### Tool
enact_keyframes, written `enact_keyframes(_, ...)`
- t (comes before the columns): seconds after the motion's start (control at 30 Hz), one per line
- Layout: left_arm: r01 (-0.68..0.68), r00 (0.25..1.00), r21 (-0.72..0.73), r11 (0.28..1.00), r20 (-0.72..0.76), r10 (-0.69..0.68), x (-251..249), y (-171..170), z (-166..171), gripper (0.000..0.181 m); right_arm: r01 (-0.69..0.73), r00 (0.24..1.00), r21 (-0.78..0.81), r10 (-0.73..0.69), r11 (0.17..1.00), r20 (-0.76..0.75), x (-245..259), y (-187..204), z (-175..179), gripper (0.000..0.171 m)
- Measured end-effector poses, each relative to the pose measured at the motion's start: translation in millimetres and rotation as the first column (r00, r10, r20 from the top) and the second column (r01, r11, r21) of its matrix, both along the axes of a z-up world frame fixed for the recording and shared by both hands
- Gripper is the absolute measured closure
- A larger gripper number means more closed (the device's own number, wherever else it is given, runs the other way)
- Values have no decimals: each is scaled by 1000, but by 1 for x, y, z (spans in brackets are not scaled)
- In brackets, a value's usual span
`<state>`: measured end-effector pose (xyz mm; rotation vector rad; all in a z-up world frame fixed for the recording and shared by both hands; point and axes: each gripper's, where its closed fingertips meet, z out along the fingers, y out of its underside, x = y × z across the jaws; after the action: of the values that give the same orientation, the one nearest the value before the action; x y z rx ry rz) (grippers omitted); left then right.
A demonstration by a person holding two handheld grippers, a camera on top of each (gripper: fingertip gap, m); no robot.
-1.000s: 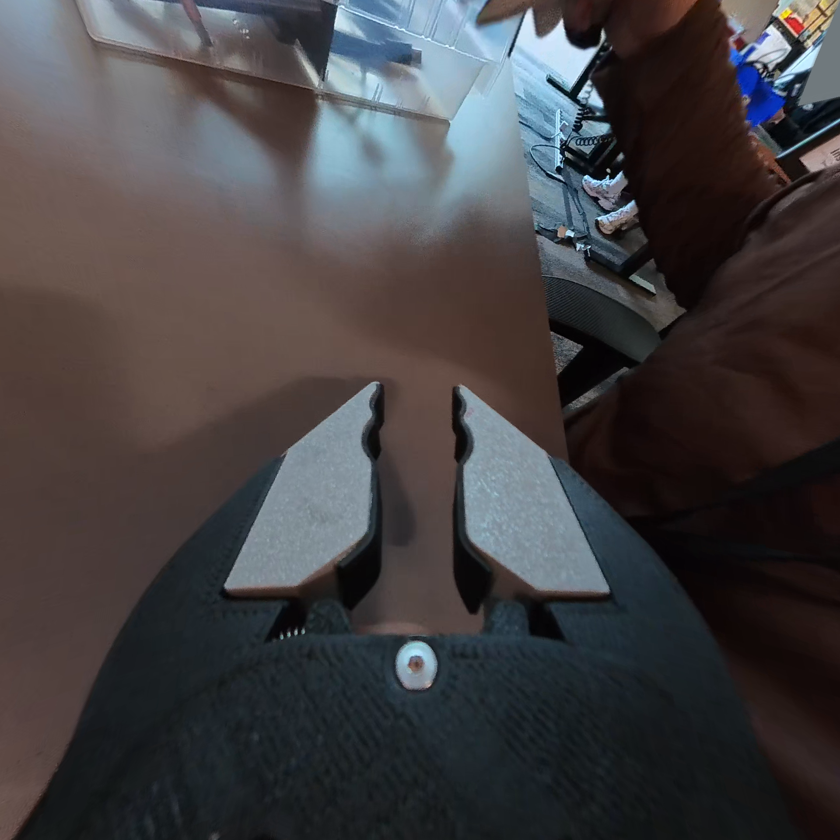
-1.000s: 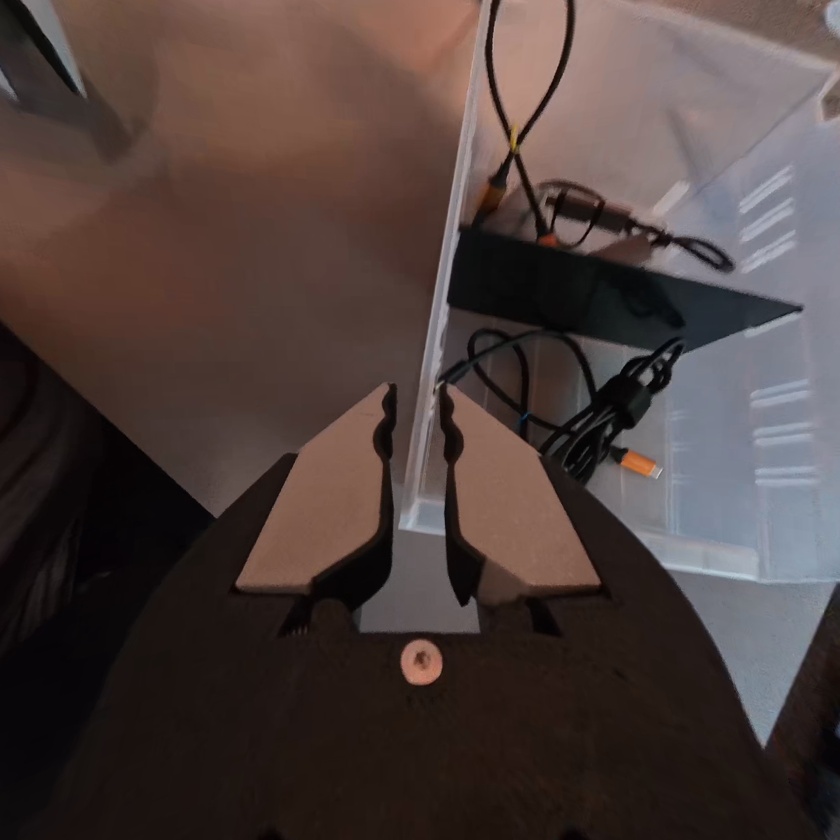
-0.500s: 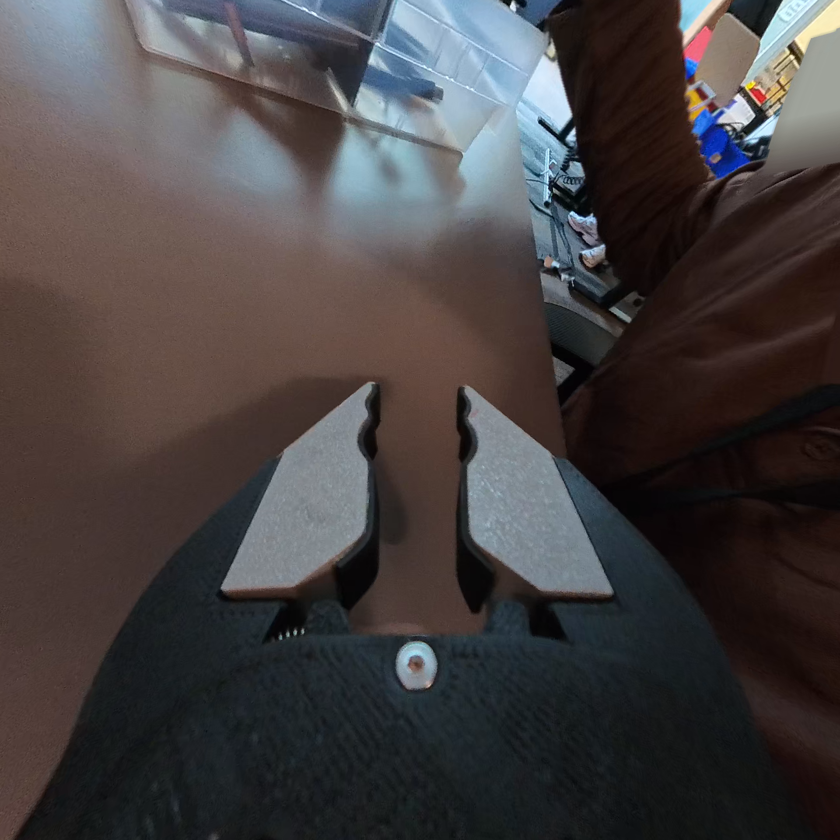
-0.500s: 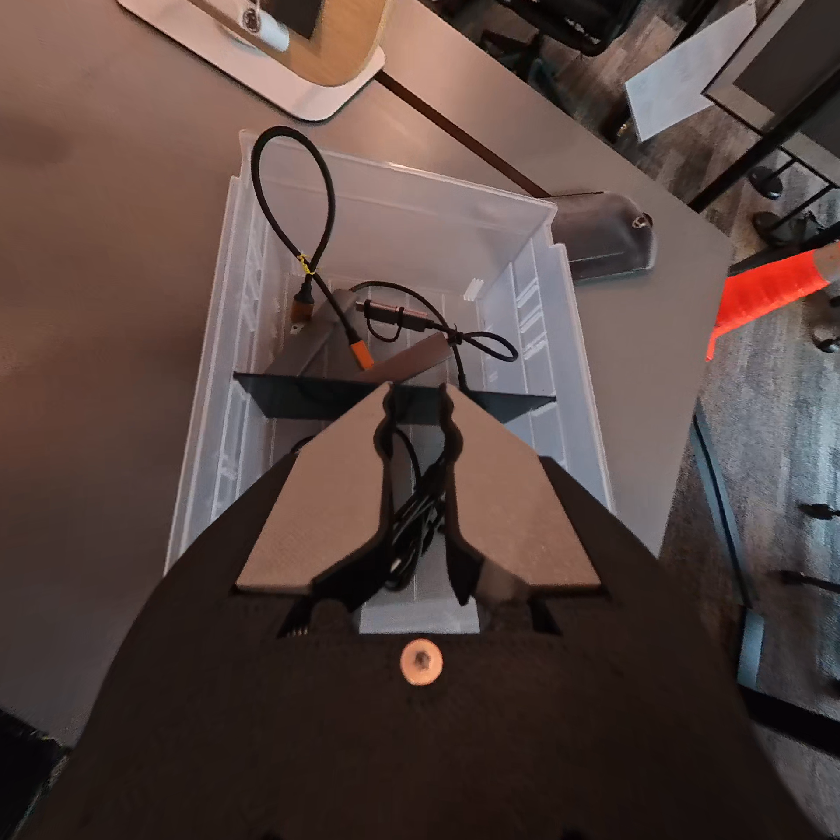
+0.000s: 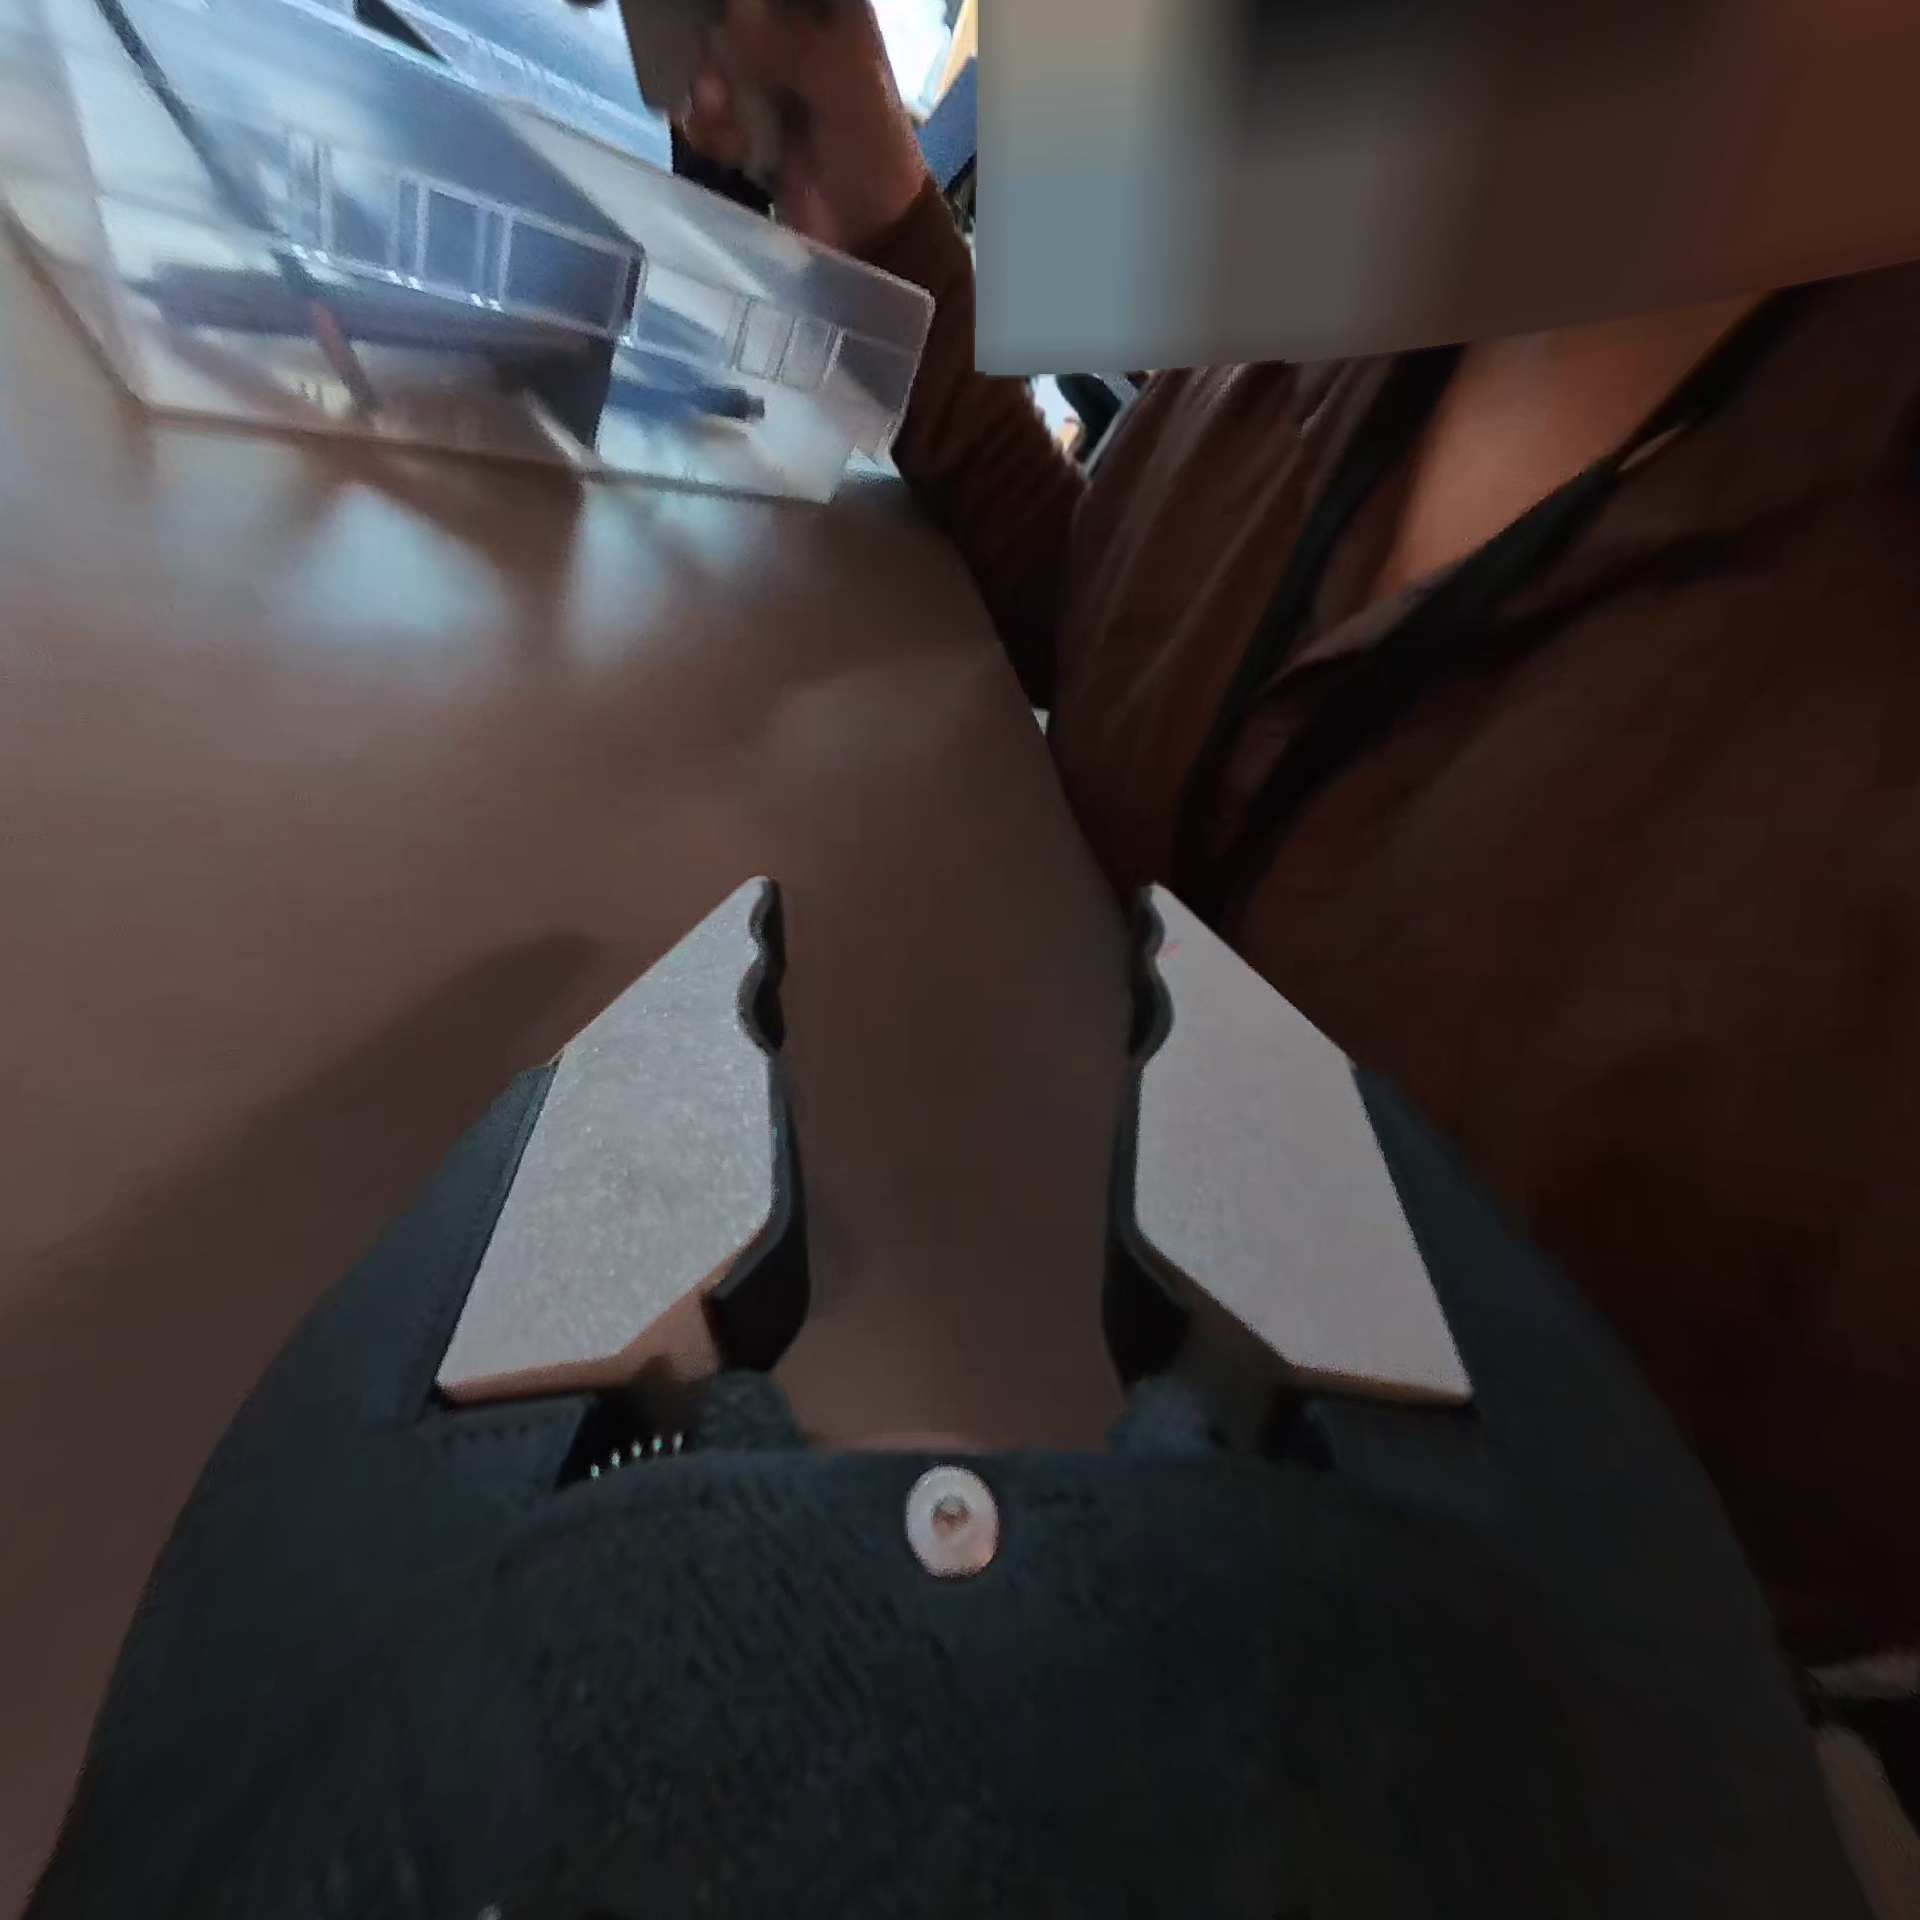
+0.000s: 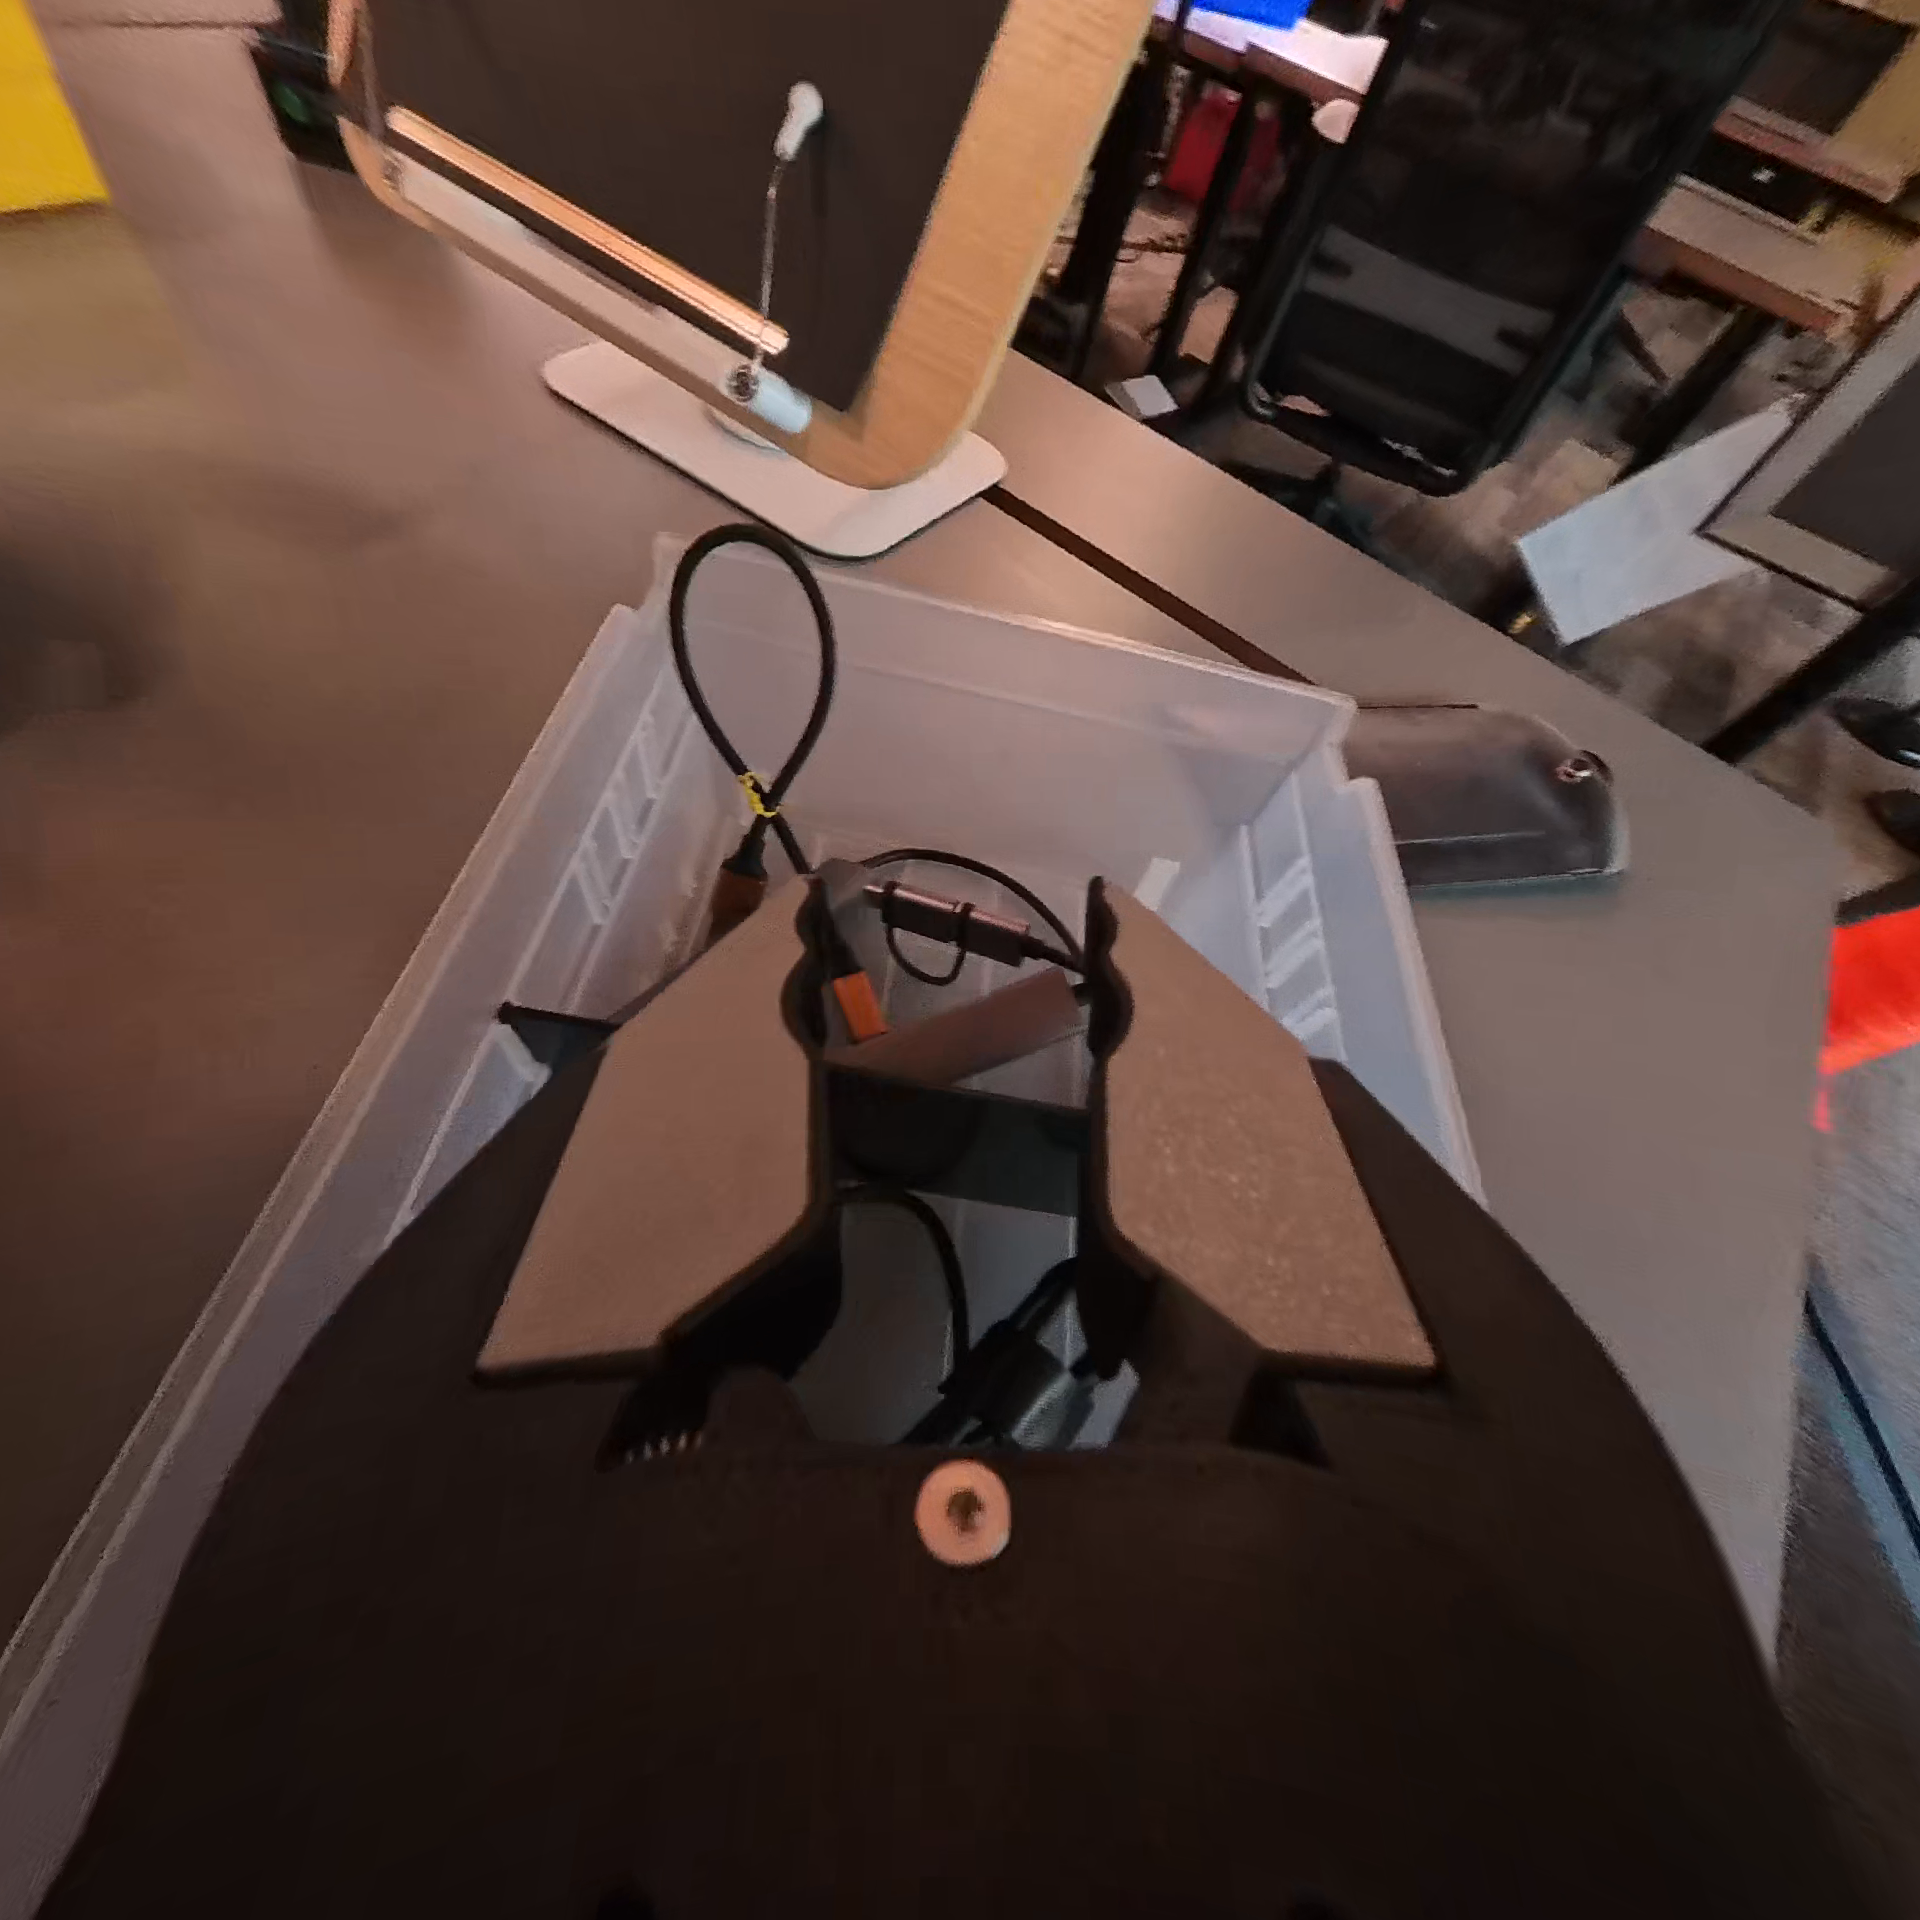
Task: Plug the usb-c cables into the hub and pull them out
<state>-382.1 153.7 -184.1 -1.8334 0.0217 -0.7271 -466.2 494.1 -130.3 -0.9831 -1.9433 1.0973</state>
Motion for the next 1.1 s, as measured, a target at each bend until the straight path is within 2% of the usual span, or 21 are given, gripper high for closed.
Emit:
enact_keyframes(0.17,-80,997,63,995,3,80,-16,3,9,115,-28,999,-4,28,1000,-24,7,-6,-8,124)
enact_keyframes(0.33,-135,988,77,988,-59,140,-21,2,9,121,42,999,13,-42,999,-31,8,0,-12,127)
enact_keyframes(0.5,-182,983,102,978,0,183,-32,10,15,123,16,997,-49,-19,999,-73,16,-8,-1,127)
enact_keyframes(0.83,-171,982,62,983,-75,175,-21,38,6,125,160,972,-15,-160,987,-172,14,26,7,129)
enact_keyframes(1.1,-121,983,45,992,-135,126,3,53,2,127,260,925,-93,-275,961,-262,12,58,18,127)
